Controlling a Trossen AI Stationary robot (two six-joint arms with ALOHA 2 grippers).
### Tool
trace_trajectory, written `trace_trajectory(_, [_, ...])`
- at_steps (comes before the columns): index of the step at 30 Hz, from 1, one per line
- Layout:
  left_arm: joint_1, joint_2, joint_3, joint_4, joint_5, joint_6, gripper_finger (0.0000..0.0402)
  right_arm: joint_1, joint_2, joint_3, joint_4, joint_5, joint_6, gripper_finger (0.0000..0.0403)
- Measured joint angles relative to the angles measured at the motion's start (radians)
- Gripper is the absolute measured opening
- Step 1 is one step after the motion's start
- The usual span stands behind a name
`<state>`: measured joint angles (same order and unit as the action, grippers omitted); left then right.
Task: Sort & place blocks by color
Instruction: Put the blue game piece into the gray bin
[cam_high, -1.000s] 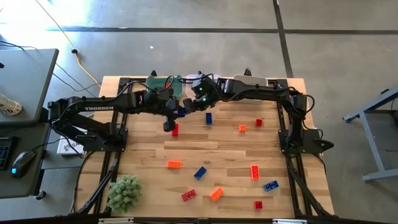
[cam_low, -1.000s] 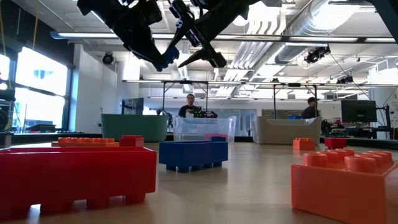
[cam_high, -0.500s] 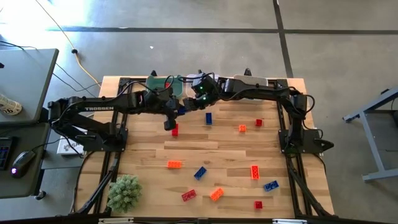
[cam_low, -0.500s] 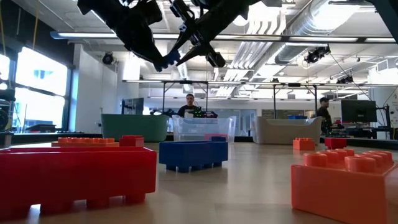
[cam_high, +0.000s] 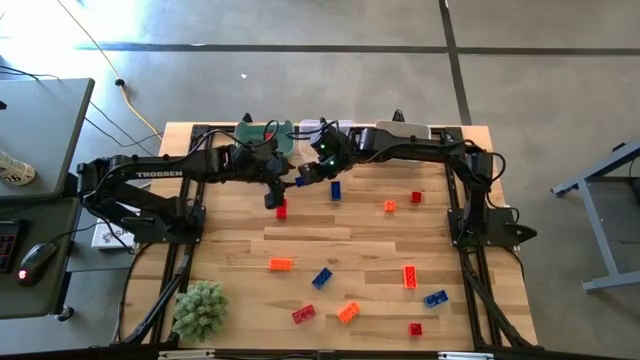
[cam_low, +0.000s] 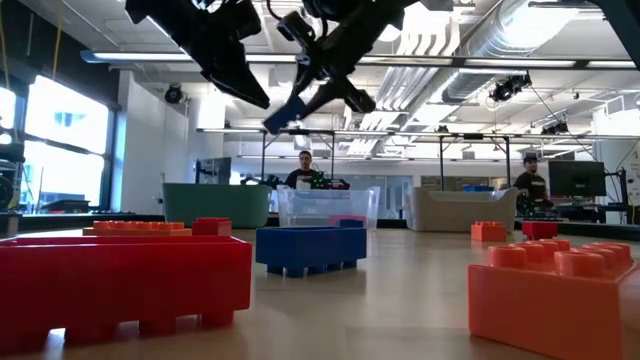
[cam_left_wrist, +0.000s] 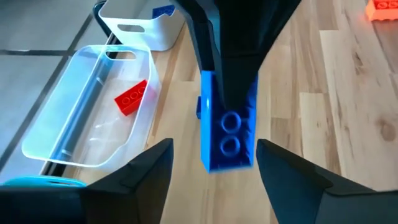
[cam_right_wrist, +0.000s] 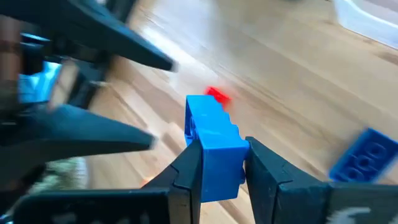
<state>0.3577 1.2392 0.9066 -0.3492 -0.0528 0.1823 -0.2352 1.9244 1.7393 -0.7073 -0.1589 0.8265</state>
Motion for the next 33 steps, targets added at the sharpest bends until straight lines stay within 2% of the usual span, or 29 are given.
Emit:
trace_trajectory(14, [0.002,0.0,0.0,0.002,-0.013,-0.014,0.0227,-0.029,0.0,0.0,-0.37,0.261,-0.125,0.0071])
trace_trajectory(25, [0.002,0.0,0.0,0.003,-0.234,-0.127,0.0227,-0.111,-0.001,0.0,-0.53,0.392,-0.297,0.0071])
trace_trajectory(33, [0.002,0.0,0.0,0.006,-0.298,-0.156,0.0227,-0.188,-0.018,0.0,-0.65,0.565,-0.413,0.0071])
